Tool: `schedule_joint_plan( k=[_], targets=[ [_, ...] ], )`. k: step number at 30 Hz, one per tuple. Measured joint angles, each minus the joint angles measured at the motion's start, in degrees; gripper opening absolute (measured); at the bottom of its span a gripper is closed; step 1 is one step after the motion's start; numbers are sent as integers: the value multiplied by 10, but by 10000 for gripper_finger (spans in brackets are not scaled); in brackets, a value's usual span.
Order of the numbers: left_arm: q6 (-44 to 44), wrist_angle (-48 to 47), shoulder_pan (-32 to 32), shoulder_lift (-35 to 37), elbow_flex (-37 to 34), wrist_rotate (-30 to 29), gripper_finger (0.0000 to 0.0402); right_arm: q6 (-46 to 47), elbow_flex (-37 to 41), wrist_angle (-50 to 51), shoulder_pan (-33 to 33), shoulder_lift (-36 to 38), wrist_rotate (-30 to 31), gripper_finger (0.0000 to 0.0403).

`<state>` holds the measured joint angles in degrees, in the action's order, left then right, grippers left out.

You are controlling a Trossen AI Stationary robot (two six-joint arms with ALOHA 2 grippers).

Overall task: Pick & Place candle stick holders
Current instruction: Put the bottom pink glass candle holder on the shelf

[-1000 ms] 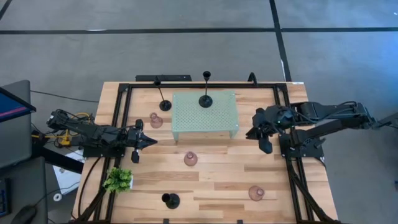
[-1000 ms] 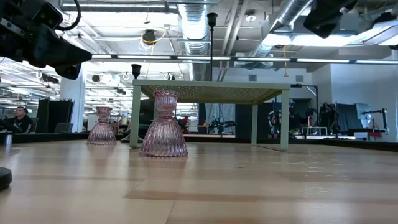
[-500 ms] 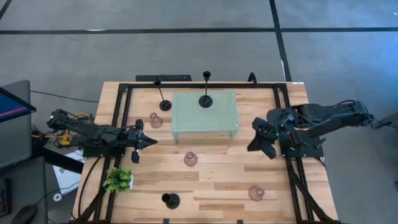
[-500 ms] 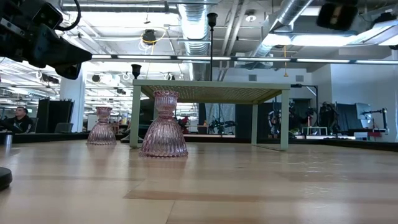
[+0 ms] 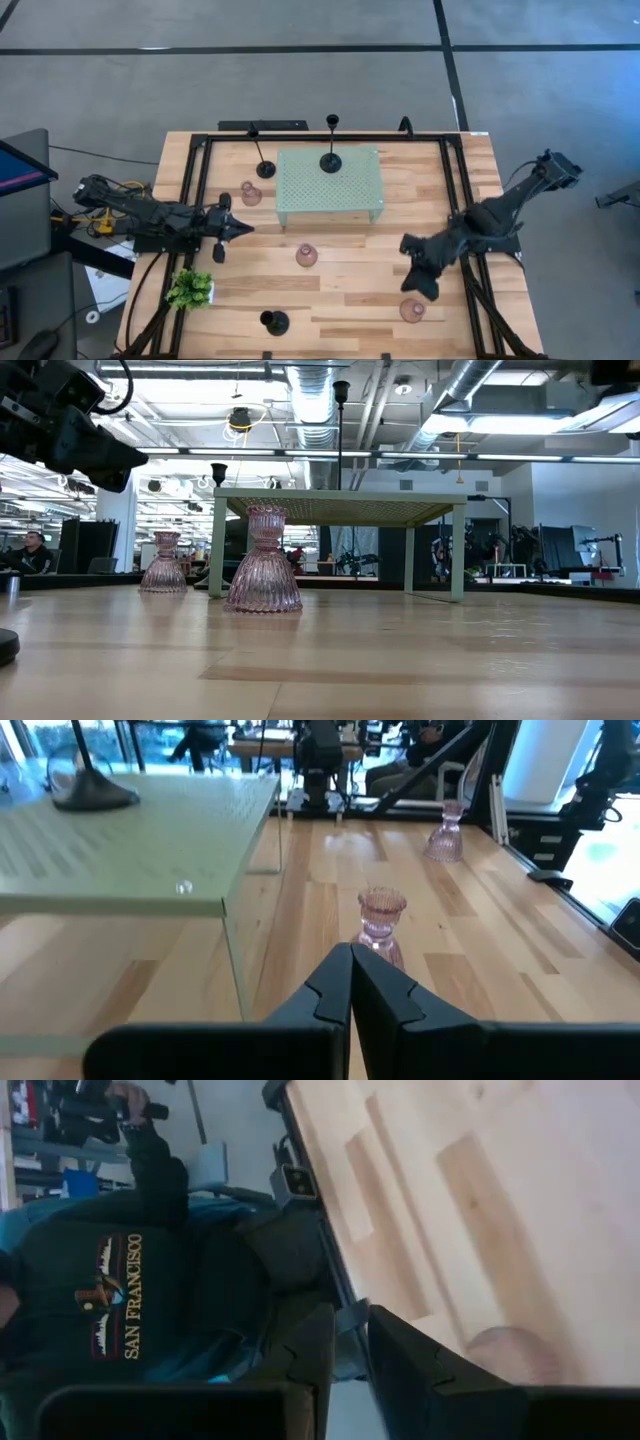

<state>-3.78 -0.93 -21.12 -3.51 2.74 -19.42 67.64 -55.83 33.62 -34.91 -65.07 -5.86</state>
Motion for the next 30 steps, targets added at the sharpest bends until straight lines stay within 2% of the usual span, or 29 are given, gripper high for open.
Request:
schedule_joint_plan(
  k=[5, 15, 20, 30],
  targets=[
    [-30, 1, 0, -34, 0, 0, 8, 93, 0, -7, -50, -42, 21, 58],
    [-87, 6, 0, -109, 0, 0, 8, 235, 0, -6, -128, -105, 16, 58],
    [-88, 18, 0, -135, 0, 0, 8, 242, 0, 19, -136, -124, 17, 58],
    [-87, 29, 0, -149, 0, 0, 8, 240, 0, 146, -130, -125, 18, 58]
  ],
)
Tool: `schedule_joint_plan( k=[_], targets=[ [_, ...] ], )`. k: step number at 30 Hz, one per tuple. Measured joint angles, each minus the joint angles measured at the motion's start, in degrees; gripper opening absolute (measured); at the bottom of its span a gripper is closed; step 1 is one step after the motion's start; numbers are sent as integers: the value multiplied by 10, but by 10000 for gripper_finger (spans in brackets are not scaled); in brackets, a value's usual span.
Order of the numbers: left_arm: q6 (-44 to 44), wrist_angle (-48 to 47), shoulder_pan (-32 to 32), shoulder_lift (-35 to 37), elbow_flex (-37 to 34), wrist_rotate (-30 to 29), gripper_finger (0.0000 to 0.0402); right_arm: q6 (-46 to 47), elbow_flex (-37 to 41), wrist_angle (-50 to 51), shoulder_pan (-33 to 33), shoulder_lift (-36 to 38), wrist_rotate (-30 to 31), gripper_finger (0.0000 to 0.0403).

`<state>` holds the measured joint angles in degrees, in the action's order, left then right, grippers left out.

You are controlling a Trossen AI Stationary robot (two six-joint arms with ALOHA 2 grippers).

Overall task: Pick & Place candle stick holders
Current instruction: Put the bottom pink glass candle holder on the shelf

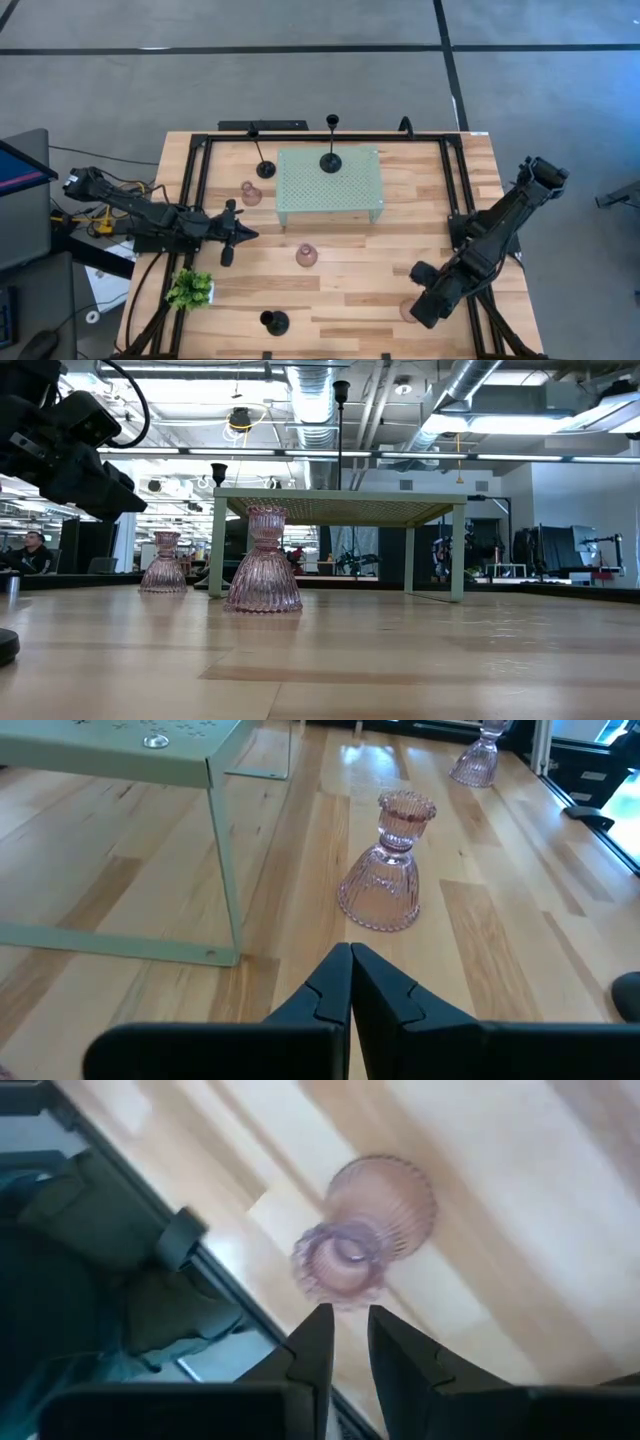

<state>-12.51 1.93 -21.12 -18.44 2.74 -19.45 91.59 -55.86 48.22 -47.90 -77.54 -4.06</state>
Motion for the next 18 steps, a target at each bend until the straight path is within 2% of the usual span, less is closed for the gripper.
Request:
schedule_joint_plan(
  k=[8, 13, 18],
  targets=[
    [0, 3, 0, 0, 0, 0, 8, -5, 0, 7, -1, -6, 17, 58],
    [0, 5, 0, 0, 0, 0, 8, -9, 0, 2, -13, -6, 75, 58],
    [0, 7, 0, 0, 0, 0, 8, -4, 0, -3, -23, -6, 85, 58]
  ],
)
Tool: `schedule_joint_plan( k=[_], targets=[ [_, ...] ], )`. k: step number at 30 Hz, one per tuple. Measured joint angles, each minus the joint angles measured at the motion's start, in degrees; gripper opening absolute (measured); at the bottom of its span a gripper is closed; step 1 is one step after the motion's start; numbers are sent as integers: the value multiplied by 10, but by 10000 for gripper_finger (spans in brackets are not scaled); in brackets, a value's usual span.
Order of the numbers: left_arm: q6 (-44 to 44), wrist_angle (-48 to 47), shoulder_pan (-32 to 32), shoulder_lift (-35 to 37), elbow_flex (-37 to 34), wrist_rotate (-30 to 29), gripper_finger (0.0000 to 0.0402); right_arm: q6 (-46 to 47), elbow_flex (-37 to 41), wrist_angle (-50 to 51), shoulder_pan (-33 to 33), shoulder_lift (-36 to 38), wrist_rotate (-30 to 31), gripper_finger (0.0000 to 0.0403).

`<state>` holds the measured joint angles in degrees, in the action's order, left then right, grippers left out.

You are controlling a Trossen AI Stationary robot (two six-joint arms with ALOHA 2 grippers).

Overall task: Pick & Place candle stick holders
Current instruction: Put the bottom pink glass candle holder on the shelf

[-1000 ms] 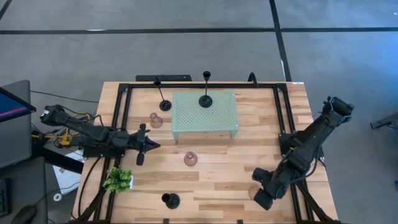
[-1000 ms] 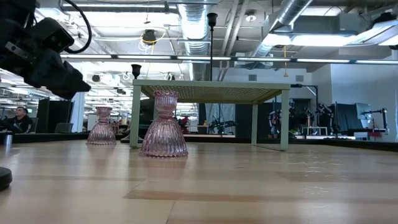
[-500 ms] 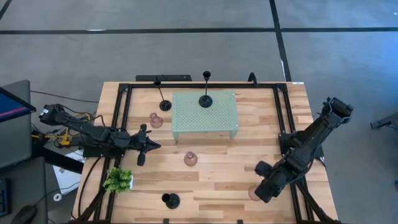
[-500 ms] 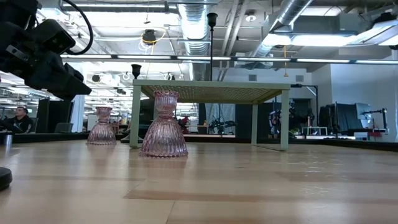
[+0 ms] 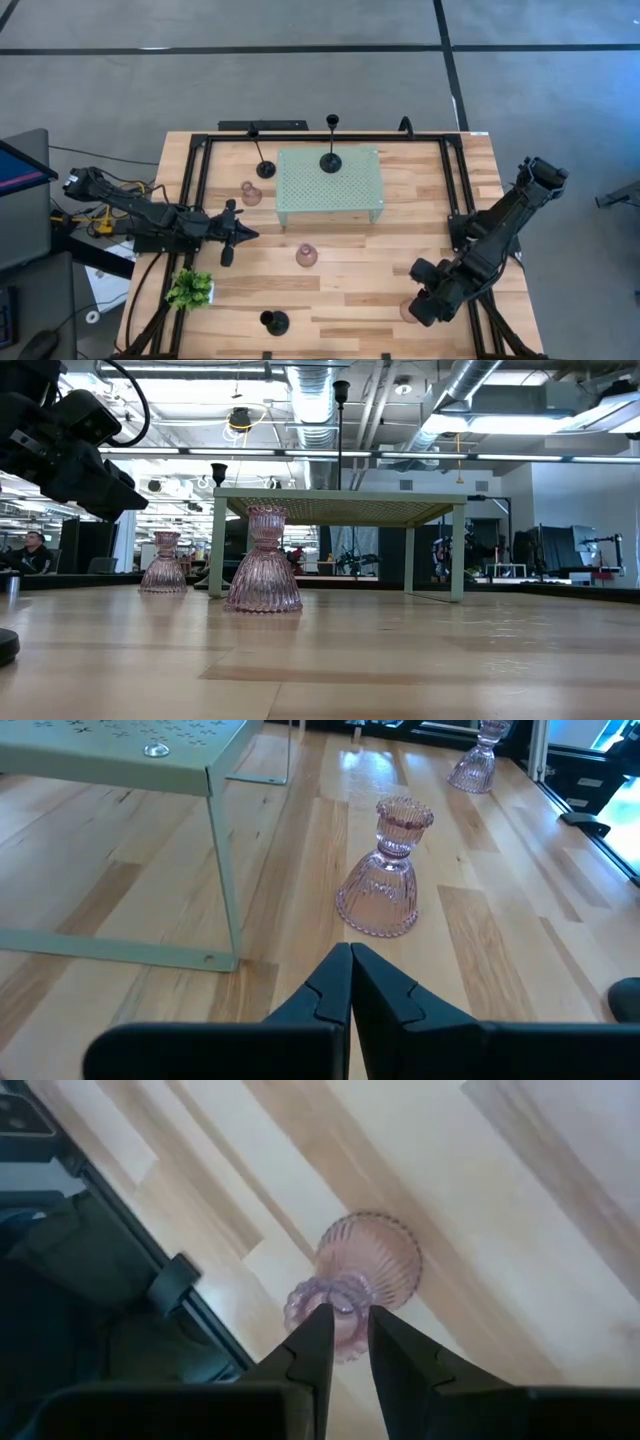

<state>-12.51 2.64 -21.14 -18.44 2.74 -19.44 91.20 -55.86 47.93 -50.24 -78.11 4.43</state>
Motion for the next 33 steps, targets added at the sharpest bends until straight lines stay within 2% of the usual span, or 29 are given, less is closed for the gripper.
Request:
schedule_joint_plan(
  k=[14, 20, 25, 33],
  targets=[
    [0, 4, 0, 0, 0, 0, 8, 17, 0, -4, -23, -1, 31, 58],
    [0, 4, 0, 0, 0, 0, 8, 17, -1, -10, -32, -41, 32, 58],
    [0, 4, 0, 0, 0, 0, 8, 23, 2, -24, -41, -77, 3, 58],
    [0, 7, 0, 0, 0, 0, 8, 18, -1, -40, -41, -93, -1, 53]
  ],
)
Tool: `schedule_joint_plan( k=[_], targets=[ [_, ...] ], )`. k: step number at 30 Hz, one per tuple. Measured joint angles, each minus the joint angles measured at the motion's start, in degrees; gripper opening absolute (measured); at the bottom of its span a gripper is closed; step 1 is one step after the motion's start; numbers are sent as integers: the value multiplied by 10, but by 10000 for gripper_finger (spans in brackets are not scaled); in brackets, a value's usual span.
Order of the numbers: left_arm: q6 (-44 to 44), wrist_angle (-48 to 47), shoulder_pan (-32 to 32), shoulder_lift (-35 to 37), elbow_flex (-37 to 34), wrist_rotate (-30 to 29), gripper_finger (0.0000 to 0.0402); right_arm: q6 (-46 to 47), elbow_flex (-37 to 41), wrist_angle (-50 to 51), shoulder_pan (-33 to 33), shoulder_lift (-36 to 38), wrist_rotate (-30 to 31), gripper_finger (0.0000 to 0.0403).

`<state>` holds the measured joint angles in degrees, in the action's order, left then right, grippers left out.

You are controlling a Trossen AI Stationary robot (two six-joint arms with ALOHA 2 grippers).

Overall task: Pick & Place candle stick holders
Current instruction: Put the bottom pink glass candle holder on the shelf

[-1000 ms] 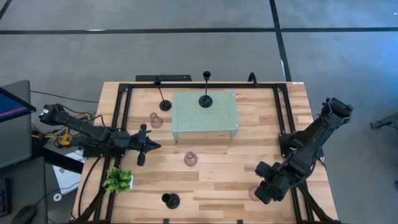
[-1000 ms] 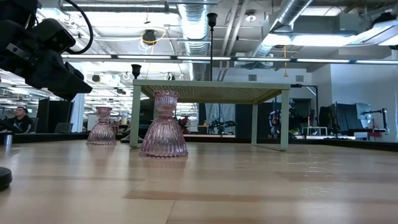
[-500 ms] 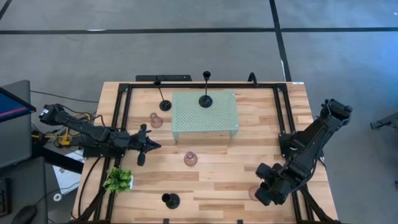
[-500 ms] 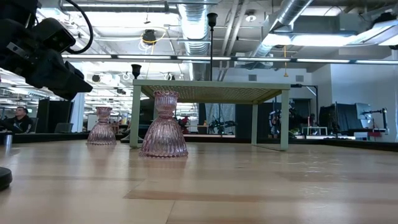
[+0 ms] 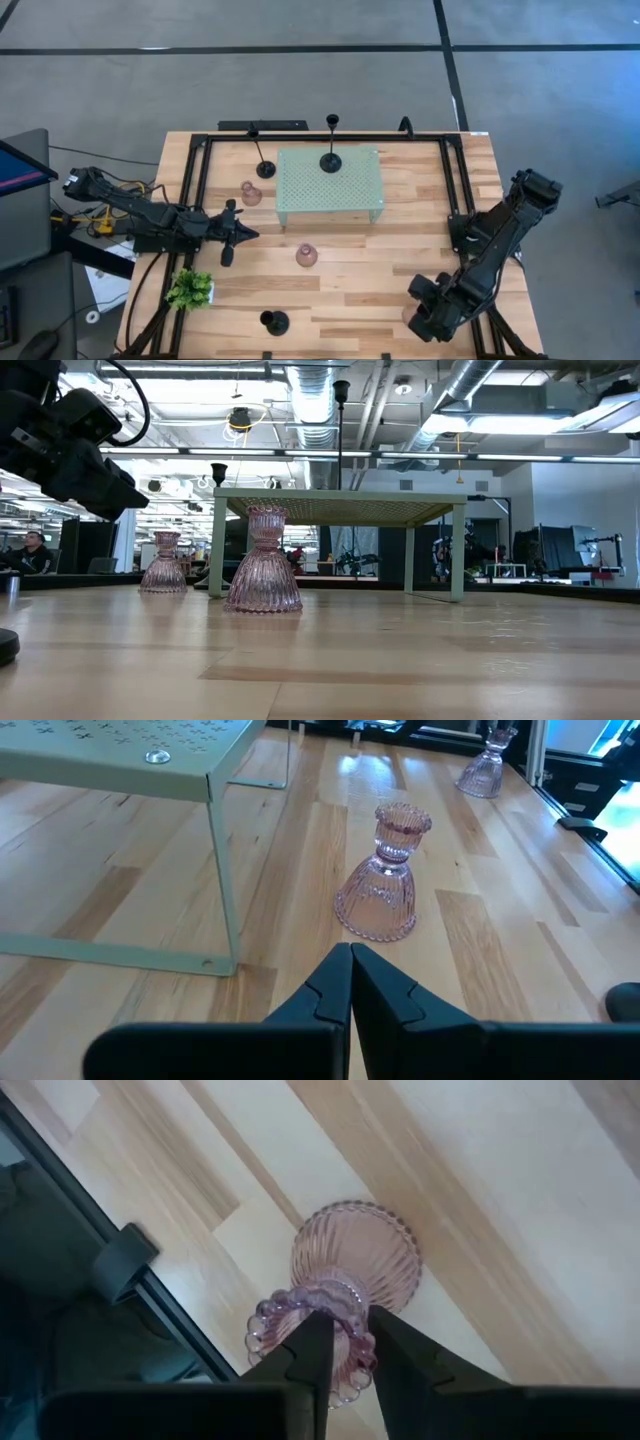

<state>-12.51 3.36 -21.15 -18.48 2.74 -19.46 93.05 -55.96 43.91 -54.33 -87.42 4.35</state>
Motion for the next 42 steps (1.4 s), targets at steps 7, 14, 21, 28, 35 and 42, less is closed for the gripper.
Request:
schedule_joint_plan(
  k=[7, 14, 21, 28, 35, 42],
  targets=[
    [0, 2, 0, 0, 0, 0, 8, -2, 0, 6, 4, 6, 0, 15],
    [0, 4, 0, 0, 0, 0, 8, -4, 0, 4, 9, 6, -8, 14],
    [0, 6, 0, 0, 0, 0, 8, -25, 0, 8, 28, 6, -14, 18],
    [0, 6, 0, 0, 0, 0, 8, -87, 0, 4, 92, 6, -4, 16],
    [0, 7, 0, 0, 0, 0, 8, -182, 0, 3, 184, 6, 0, 27],
    [0, 8, 0, 0, 0, 0, 8, -306, 1, -34, 279, 5, 3, 21]
  ],
)
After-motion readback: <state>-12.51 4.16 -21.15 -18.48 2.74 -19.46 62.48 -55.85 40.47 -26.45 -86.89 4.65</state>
